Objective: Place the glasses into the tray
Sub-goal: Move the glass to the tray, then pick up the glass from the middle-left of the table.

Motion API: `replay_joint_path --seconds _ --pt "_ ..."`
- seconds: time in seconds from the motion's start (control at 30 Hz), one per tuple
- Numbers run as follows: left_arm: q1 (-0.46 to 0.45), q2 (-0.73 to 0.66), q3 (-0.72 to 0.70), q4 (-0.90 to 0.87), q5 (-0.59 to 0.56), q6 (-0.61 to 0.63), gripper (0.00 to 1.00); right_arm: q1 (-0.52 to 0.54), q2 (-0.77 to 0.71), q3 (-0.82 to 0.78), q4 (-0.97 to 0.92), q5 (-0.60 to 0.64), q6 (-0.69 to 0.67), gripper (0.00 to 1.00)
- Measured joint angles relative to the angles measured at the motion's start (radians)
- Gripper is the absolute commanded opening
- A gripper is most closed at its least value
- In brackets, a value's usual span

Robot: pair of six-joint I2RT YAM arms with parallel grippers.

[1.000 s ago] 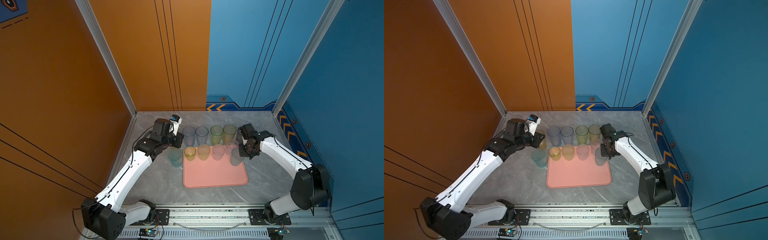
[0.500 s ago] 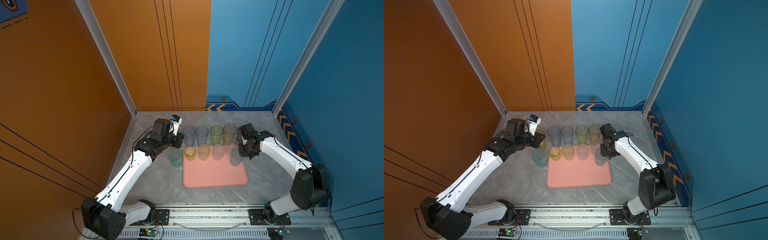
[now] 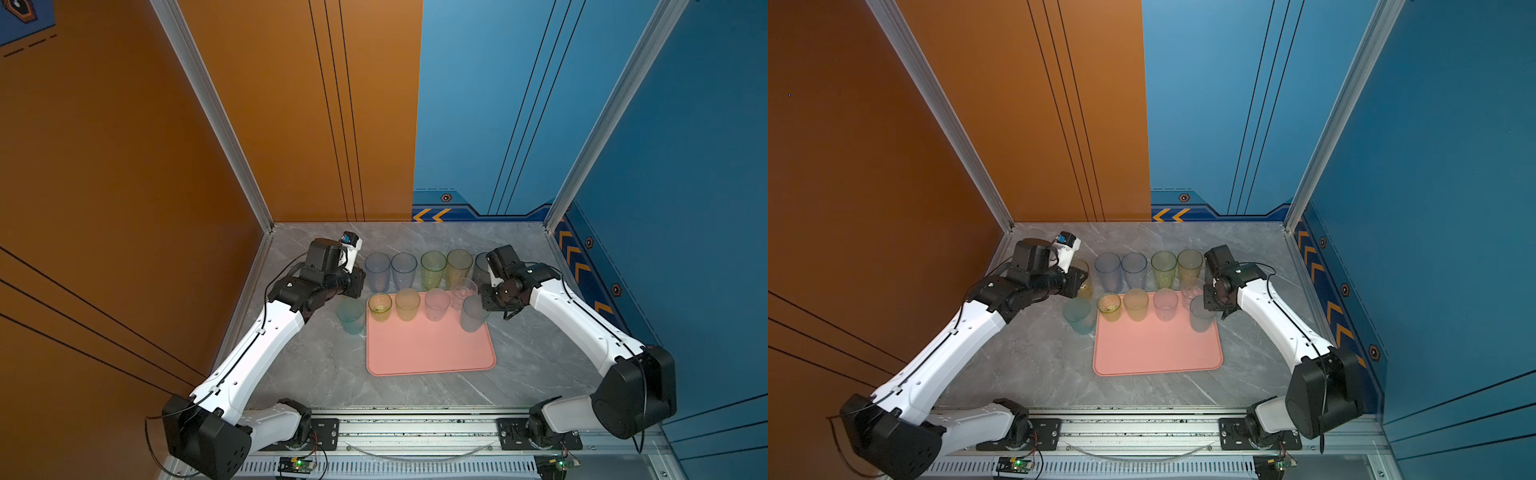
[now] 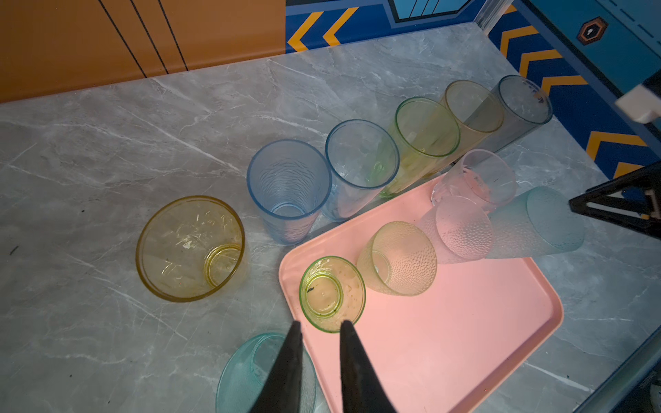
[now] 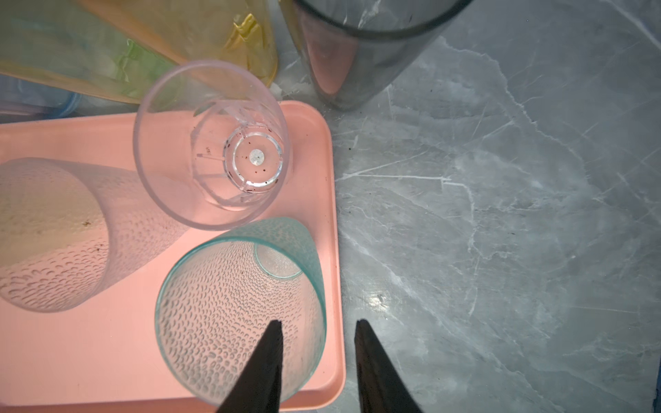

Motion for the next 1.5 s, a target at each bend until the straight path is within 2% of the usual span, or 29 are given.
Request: replay_joint_path --seconds 0.33,0.5,0.67,0.93,1.1,1.3,1.5 --pt "-0.002 -0.034 0.011 -0.137 -0.122 0.007 0.2 0.006 -0.145 0.023 0.0 0.0 0.0 0.36" --pt "0.022 -0.041 0.016 -0.22 -0.151 0.001 0.2 0.082 -0.146 0.062 0.0 -0.009 -0.002 0.35" --pt "0.078 -0.045 -0.013 -0.254 -0.151 -0.021 0.19 0.206 -0.086 0.111 0.001 -0.02 -0.012 0.33" --pt "0.09 -0.033 -0.032 -0.275 -0.146 -0.036 0.19 0.336 0.06 0.137 0.024 -0.047 -0.024 0.31" --pt "0.113 0.003 -0.039 -0.275 -0.129 -0.036 0.19 0.359 0.108 0.141 0.036 -0.064 -0.026 0.31" --pt "0.153 0.042 -0.07 -0.277 -0.093 -0.039 0.19 0.359 0.109 0.151 0.048 -0.065 -0.027 0.31" --pt "0.156 0.088 -0.072 -0.277 -0.067 -0.039 0.2 0.357 0.105 0.151 0.052 -0.064 -0.034 0.31"
